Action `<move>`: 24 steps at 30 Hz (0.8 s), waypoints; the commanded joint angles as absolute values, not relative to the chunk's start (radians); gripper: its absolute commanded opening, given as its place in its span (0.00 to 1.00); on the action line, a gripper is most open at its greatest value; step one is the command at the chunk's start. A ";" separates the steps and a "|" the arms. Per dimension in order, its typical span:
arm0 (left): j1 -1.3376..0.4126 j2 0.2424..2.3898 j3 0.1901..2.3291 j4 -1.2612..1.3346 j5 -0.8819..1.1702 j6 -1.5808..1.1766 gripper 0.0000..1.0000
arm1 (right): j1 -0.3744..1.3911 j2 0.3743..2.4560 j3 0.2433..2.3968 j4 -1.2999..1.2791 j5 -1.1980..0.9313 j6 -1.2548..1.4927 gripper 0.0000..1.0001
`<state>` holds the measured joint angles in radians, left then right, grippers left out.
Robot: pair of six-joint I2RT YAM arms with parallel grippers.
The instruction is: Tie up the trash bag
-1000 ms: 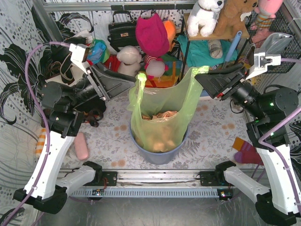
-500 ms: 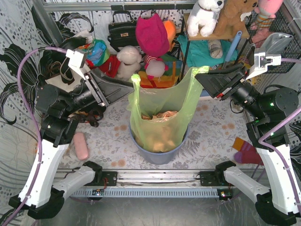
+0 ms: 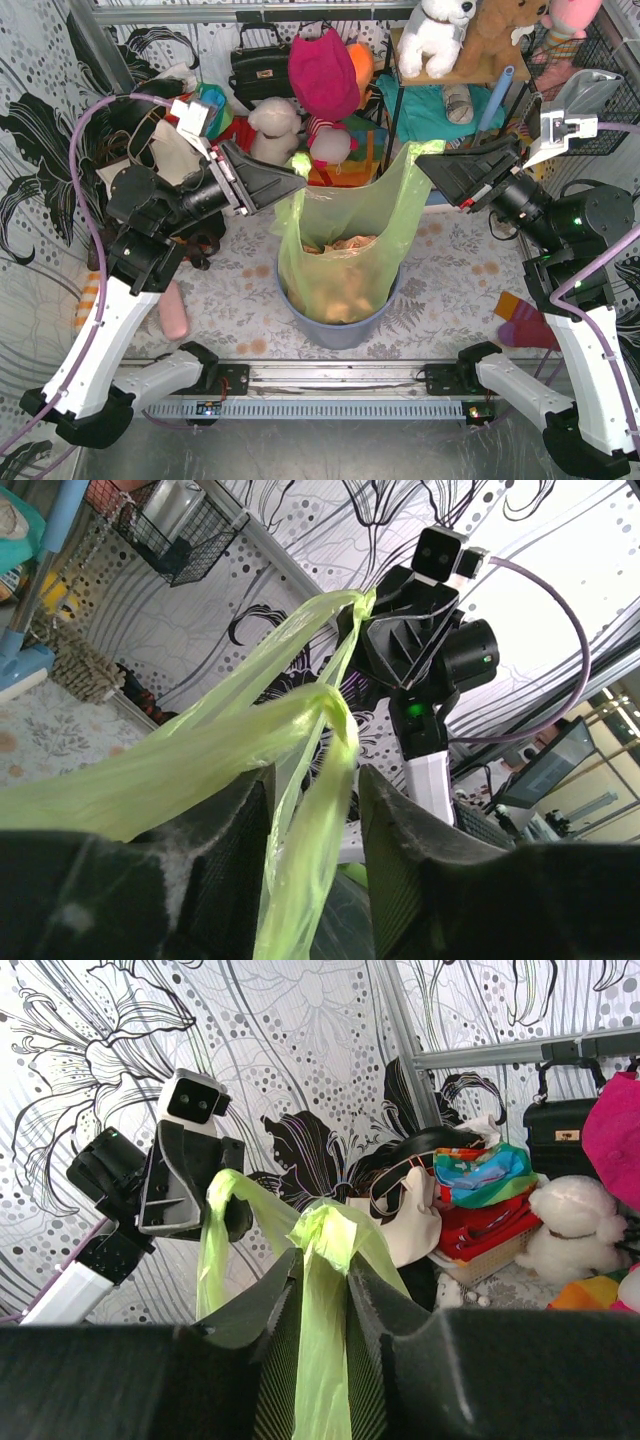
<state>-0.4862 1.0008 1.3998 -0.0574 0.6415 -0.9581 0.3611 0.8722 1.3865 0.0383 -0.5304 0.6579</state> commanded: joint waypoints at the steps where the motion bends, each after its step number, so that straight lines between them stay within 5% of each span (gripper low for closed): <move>1: -0.494 0.993 1.440 0.008 0.621 -0.918 0.40 | 0.367 0.870 1.392 0.096 -0.528 0.664 0.22; 5: -0.493 1.005 1.498 -0.002 0.615 -0.887 0.16 | 0.367 0.895 1.425 0.103 -0.517 0.661 0.00; 10: -0.494 1.030 1.597 0.043 0.622 -0.860 0.00 | 0.367 0.984 1.570 0.173 -0.553 0.686 0.00; 14: -0.494 1.008 1.590 0.076 0.610 -0.840 0.00 | 0.367 1.017 1.632 0.206 -0.596 0.716 0.00; 24: -0.494 0.895 1.303 0.155 0.597 -0.879 0.00 | 0.367 0.871 1.302 0.229 -0.551 0.759 0.00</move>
